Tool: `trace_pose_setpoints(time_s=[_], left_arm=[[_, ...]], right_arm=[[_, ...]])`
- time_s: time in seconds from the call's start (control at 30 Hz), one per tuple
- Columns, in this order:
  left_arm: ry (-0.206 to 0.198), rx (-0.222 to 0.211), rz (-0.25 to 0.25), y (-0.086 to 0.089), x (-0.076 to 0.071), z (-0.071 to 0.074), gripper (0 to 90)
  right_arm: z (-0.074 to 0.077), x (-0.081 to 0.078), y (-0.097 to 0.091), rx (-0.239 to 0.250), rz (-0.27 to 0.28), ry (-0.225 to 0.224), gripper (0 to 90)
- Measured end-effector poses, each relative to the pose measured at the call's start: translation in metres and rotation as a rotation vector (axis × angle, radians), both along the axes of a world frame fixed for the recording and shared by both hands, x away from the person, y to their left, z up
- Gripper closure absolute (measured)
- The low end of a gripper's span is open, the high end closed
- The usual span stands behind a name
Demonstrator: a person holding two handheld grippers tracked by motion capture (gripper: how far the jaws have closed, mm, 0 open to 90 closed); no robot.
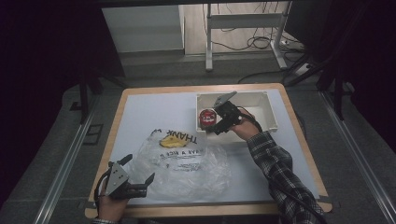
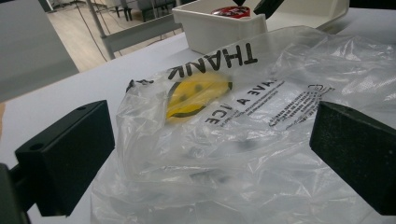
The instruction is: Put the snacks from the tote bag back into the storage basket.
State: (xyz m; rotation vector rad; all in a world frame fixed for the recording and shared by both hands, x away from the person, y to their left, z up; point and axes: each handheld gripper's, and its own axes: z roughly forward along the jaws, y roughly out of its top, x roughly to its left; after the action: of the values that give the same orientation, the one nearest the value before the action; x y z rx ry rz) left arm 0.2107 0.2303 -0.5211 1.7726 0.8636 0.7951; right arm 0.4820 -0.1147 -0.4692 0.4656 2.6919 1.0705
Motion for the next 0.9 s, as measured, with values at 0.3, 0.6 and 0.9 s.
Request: trace_pose_setpoints(time_s=[0.3, 0.6, 0.9], left_arm=[[-0.001, 0.001, 0.001, 0.000, 0.000, 0.000, 0.0], [-0.001, 0.002, 0.001, 0.000, 0.000, 0.000, 0.0], [-0.002, 0.001, 0.001, 0.000, 0.000, 0.000, 0.0]], right_arm=[[0.000, -0.007, -0.007, 0.034, 0.001, -0.005, 4.0], [-0.004, -0.011, -0.012, 0.042, 0.000, 0.008, 4.0], [-0.004, -0.017, -0.014, 0.059, 0.005, 0.013, 4.0]])
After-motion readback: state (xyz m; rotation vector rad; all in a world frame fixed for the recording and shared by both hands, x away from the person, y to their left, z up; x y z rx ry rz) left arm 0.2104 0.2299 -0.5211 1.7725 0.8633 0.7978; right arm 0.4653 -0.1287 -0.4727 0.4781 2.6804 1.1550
